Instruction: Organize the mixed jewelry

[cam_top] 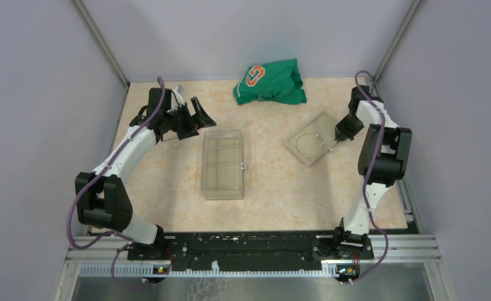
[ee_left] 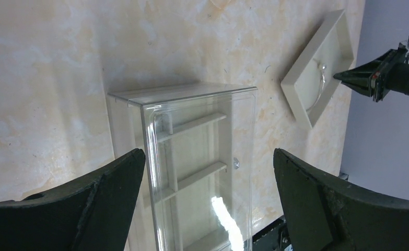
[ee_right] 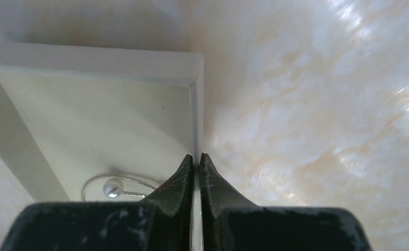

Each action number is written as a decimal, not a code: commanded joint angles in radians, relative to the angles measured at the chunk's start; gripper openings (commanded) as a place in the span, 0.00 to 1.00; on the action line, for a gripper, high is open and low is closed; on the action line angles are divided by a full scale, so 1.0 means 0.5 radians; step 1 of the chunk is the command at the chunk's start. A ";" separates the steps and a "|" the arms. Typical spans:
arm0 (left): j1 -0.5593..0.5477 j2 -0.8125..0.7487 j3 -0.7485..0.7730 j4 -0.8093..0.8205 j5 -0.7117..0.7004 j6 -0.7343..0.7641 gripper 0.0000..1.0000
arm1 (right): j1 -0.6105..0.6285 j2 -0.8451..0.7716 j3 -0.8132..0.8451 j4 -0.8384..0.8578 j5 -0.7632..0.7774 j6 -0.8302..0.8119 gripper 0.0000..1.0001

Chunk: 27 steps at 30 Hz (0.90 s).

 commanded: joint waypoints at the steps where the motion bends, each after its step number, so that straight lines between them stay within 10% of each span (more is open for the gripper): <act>1: 0.013 -0.004 0.026 -0.001 0.021 0.046 0.98 | 0.218 -0.400 -0.163 0.037 -0.200 -0.310 0.00; 27: 0.037 0.064 -0.120 0.006 0.138 0.016 0.98 | 1.101 -0.255 0.163 -0.325 -0.272 -0.782 0.00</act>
